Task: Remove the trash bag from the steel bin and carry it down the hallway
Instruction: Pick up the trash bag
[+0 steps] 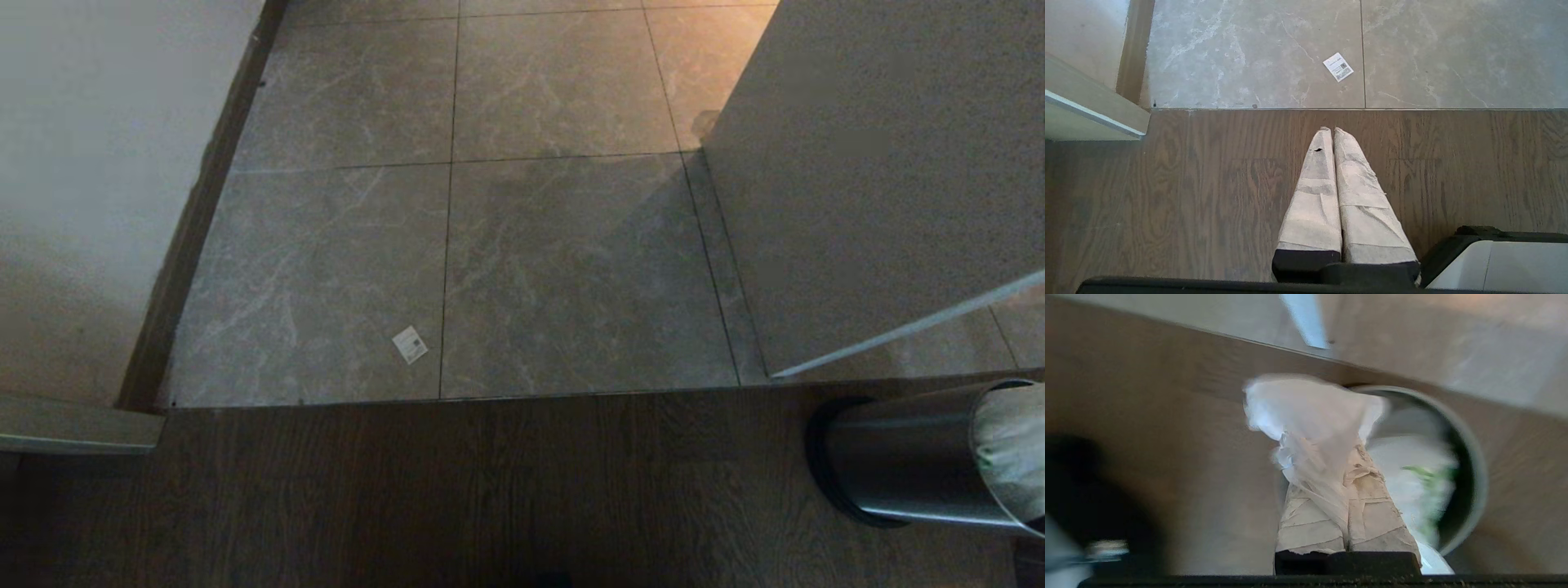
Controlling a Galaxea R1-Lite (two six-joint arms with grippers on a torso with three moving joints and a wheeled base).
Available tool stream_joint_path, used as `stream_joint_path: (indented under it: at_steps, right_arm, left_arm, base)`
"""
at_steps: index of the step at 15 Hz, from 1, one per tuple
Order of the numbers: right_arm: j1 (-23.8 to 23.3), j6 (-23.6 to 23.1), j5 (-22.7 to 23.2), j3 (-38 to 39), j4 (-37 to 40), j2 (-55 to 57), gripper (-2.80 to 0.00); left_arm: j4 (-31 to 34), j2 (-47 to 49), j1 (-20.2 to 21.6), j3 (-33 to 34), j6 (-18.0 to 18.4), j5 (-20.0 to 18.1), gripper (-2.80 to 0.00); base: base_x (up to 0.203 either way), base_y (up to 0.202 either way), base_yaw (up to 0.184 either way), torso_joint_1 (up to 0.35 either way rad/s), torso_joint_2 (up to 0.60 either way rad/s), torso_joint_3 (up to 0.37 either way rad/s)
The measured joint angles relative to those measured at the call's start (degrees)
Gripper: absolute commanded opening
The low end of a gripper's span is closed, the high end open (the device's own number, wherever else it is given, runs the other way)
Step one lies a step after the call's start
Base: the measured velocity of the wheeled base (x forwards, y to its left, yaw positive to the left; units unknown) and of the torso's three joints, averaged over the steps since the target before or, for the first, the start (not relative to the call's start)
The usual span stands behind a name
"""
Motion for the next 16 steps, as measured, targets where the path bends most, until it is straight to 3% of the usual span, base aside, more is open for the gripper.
stream_joint_path:
  at_steps: [4,8,16]
  right_arm:
    - [-0.50,5.42,-0.95,-2.22,15.48,-10.73,-2.80]
    - [-0.77,7.61,-1.35,-4.84,26.65,-22.64,-2.80]
    - [-0.69,10.52,-1.33,-6.39,30.96,-38.88,-2.80]
  left_arm:
    - [0.02,0.00,0.00,0.00,0.00,0.02,-2.80]
    - [0.00,0.00,0.00,0.00,0.02,-0.01,-2.80]
    - [0.02,0.00,0.00,0.00,0.02,0.00,-2.80]
  base:
    - [0.000,0.000,0.000,0.000,0.00,0.000]
    - [0.000,0.000,0.000,0.000,0.00,0.000]
    - [0.000,0.000,0.000,0.000,0.00,0.000]
